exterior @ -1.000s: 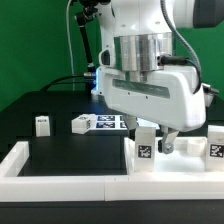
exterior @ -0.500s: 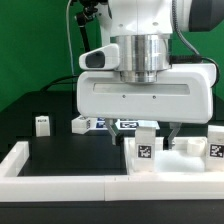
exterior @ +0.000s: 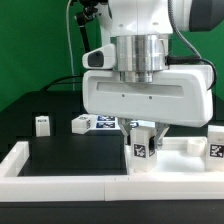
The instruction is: Assemble square table
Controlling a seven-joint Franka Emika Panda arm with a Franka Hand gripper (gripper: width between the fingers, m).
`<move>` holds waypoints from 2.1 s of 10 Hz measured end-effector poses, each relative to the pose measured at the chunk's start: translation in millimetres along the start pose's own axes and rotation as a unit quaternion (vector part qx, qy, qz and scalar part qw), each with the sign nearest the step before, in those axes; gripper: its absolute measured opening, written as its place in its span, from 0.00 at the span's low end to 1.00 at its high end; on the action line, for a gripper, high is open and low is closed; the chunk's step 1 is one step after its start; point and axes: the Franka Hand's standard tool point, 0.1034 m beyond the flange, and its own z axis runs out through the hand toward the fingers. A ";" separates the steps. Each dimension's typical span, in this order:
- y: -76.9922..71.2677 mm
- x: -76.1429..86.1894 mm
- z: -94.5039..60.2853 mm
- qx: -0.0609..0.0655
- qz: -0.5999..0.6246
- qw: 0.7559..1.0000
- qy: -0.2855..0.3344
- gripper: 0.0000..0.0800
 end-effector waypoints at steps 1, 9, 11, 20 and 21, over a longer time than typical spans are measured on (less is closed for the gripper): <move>0.0 1.0 0.4 0.001 0.033 0.999 0.003 0.36; -1.5 1.6 1.8 0.025 0.519 0.853 -0.055 0.36; -2.2 1.6 1.6 0.025 0.562 0.825 -0.058 0.36; -12.7 -6.0 -17.8 0.029 0.599 0.798 -0.057 0.78; -18.0 -9.8 -29.8 0.036 0.597 0.799 -0.059 0.81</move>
Offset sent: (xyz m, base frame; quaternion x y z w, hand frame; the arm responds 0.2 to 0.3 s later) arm 0.0024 -0.0026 0.0031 -0.0584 -0.0111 0.2622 0.9632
